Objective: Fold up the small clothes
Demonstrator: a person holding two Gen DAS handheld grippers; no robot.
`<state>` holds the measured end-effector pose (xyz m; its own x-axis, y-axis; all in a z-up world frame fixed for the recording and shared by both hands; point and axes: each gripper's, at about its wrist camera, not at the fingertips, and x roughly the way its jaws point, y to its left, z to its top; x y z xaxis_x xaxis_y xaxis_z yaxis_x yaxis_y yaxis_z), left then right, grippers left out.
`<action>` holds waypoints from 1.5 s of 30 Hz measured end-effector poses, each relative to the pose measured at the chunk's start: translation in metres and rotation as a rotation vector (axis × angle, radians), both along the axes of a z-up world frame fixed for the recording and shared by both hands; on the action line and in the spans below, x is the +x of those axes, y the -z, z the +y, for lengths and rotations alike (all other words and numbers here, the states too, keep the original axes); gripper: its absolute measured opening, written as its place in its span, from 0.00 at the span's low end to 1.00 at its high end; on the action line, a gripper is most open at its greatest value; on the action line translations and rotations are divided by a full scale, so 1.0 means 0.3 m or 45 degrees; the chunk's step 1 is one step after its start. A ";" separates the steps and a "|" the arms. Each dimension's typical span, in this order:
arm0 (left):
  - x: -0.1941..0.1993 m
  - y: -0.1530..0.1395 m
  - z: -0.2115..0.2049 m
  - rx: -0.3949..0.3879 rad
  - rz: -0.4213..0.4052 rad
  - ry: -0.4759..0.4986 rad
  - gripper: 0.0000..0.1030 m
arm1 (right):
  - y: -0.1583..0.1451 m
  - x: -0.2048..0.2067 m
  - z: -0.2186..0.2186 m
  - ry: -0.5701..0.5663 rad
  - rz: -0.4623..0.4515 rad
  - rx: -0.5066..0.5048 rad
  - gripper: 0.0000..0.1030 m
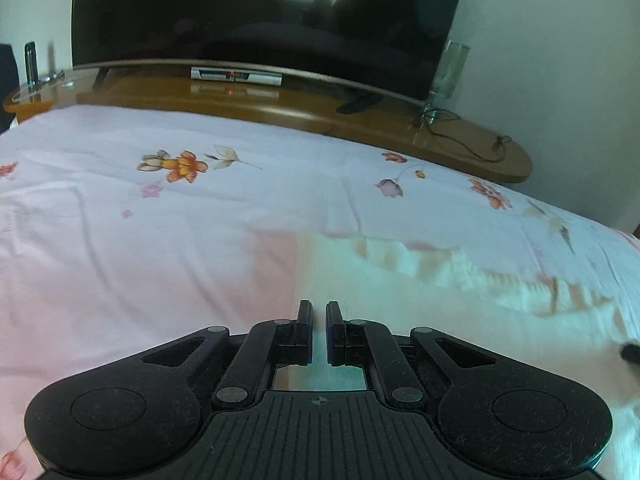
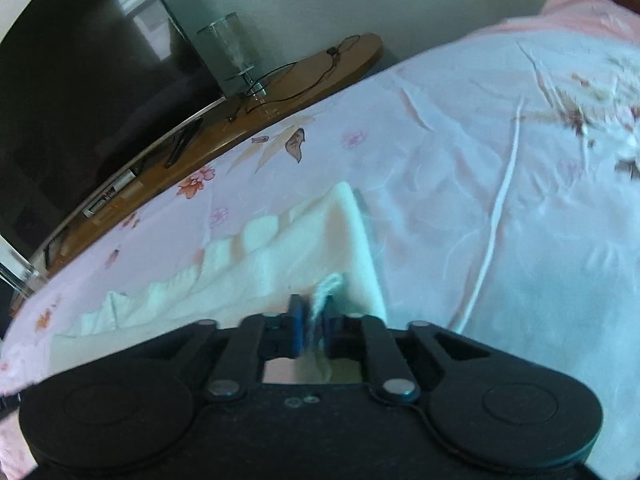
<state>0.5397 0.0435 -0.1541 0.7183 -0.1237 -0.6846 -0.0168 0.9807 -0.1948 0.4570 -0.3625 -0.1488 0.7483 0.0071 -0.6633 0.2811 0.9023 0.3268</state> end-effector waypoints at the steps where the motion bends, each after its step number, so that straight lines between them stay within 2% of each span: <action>1: 0.022 0.010 -0.006 -0.006 0.011 -0.005 0.05 | -0.008 -0.009 0.014 -0.014 -0.012 -0.039 0.06; 4: 0.073 0.036 -0.015 -0.047 0.029 -0.005 0.05 | -0.010 -0.041 0.043 -0.041 -0.008 -0.159 0.06; 6: 0.089 0.046 -0.010 -0.080 0.027 -0.013 0.05 | 0.005 -0.054 0.032 -0.030 0.005 -0.165 0.05; 8: 0.099 0.052 -0.001 -0.117 0.024 -0.017 0.11 | 0.013 -0.062 0.027 -0.025 0.004 -0.176 0.05; 9: 0.101 0.052 0.003 -0.140 0.020 -0.008 0.22 | 0.014 -0.061 0.029 -0.029 0.005 -0.179 0.05; 10: 0.098 0.048 0.003 -0.161 0.014 0.007 0.45 | 0.014 -0.058 0.031 -0.034 0.004 -0.176 0.06; 11: 0.087 0.038 -0.001 -0.168 -0.004 0.023 0.62 | 0.011 -0.059 0.030 -0.037 -0.003 -0.165 0.06; 12: 0.075 0.028 -0.007 -0.132 -0.024 0.012 1.00 | 0.011 -0.058 0.029 -0.036 -0.001 -0.161 0.06; 13: 0.051 0.013 -0.025 -0.034 -0.078 -0.044 1.00 | 0.012 -0.058 0.028 -0.039 0.000 -0.159 0.06; 14: 0.041 0.007 -0.034 0.015 -0.119 -0.047 1.00 | 0.012 -0.056 0.027 -0.042 -0.001 -0.160 0.06; 15: 0.040 0.006 -0.040 0.025 -0.136 -0.015 1.00 | 0.012 -0.055 0.028 -0.047 0.000 -0.164 0.06; 17: 0.070 0.028 -0.042 -0.034 -0.070 0.063 0.95 | 0.013 -0.055 0.031 -0.051 -0.001 -0.173 0.06; 18: 0.082 0.040 -0.038 -0.063 -0.052 0.064 0.79 | 0.012 -0.053 0.032 -0.049 -0.003 -0.172 0.06; 19: 0.097 0.056 -0.031 -0.098 -0.029 0.058 0.59 | 0.010 -0.053 0.034 -0.047 -0.008 -0.168 0.06; 21: 0.116 0.082 -0.010 -0.161 -0.009 0.020 0.48 | 0.008 -0.053 0.039 -0.048 -0.015 -0.168 0.06; 23: 0.134 0.091 0.012 -0.182 -0.005 -0.011 0.30 | 0.008 -0.054 0.038 -0.042 -0.021 -0.164 0.06; 24: 0.145 0.094 0.023 -0.193 -0.003 -0.023 0.09 | 0.007 -0.056 0.033 -0.033 -0.029 -0.147 0.06; 26: 0.148 0.092 0.022 -0.191 -0.005 -0.007 0.09 | 0.002 -0.056 0.033 -0.026 -0.041 -0.146 0.06; 29: 0.127 0.074 -0.012 -0.107 -0.078 0.034 0.08 | 0.013 -0.059 0.040 -0.022 -0.041 -0.227 0.05; 32: 0.132 0.103 -0.006 -0.086 -0.064 0.001 0.09 | 0.029 -0.056 0.046 -0.018 -0.031 -0.265 0.05; 35: 0.094 0.051 -0.019 -0.017 -0.104 -0.051 0.09 | -0.001 -0.065 0.061 -0.021 -0.053 -0.289 0.13; 36: 0.070 0.026 -0.018 -0.023 -0.132 -0.062 0.09 | -0.017 -0.076 0.064 -0.017 -0.073 -0.307 0.14; 38: 0.019 -0.018 -0.035 0.002 -0.166 -0.019 0.09 | -0.052 -0.100 0.066 -0.017 -0.115 -0.340 0.16; 41: -0.056 -0.038 -0.086 0.016 -0.137 0.097 0.09 | -0.093 -0.123 0.084 -0.062 -0.149 -0.299 0.16; 43: -0.096 -0.014 -0.131 0.067 -0.096 0.178 0.09 | -0.095 -0.128 0.122 -0.119 -0.130 -0.285 0.16; 45: -0.107 0.035 -0.156 0.135 -0.032 0.183 0.09 | -0.071 -0.120 0.160 -0.182 -0.086 -0.295 0.16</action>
